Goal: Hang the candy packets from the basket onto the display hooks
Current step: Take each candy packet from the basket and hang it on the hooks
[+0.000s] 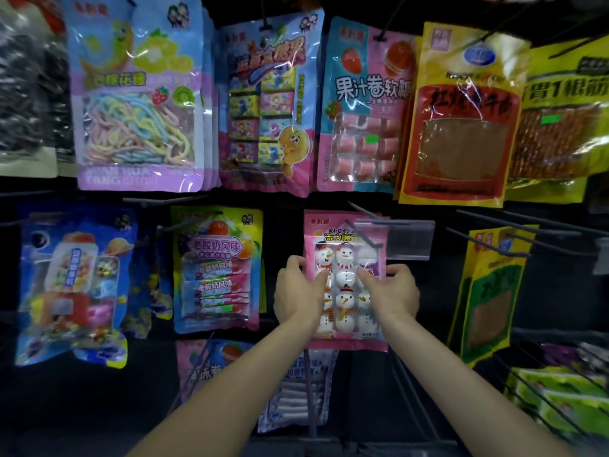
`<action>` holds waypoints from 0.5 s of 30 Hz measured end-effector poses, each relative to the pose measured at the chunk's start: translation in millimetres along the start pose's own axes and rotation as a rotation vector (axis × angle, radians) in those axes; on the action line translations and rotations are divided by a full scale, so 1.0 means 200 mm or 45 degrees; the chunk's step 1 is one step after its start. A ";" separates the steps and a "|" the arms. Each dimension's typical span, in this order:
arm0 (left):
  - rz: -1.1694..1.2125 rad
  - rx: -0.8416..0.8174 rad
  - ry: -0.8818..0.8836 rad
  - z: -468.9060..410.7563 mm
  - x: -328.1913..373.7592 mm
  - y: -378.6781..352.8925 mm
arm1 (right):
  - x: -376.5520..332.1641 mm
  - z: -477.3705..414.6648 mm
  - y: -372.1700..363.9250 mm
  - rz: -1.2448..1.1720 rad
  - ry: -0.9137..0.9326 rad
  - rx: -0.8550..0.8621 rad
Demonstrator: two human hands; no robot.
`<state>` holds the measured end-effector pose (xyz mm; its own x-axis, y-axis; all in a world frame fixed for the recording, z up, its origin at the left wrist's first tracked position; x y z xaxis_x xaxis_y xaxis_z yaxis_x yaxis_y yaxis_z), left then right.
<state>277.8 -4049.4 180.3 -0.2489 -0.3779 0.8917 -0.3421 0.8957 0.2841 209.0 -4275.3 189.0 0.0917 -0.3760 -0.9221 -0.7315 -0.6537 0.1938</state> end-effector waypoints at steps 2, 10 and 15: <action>-0.026 0.018 -0.019 -0.04 0.00 -0.01 | 0.00 -0.02 -0.03 0.035 0.022 0.010; -0.043 0.030 -0.050 -0.13 -0.01 -0.05 | 0.02 -0.09 -0.09 0.092 0.031 0.048; -0.005 0.009 -0.040 -0.13 -0.03 -0.08 | 0.03 -0.12 -0.10 0.101 0.059 0.057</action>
<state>308.4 -4056.6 180.0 -0.2761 -0.3887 0.8790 -0.3495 0.8925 0.2850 239.1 -4280.2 188.1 0.0632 -0.4561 -0.8877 -0.7668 -0.5915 0.2493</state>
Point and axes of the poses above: each hand's wrist, its own z-axis away from the middle knuckle, its own y-axis out of the back of the hand, x = y × z, the point moved 10 cm from there along -z, towards the middle knuckle, and after that the axes turned 1 degree about y, right-handed, at the moved point
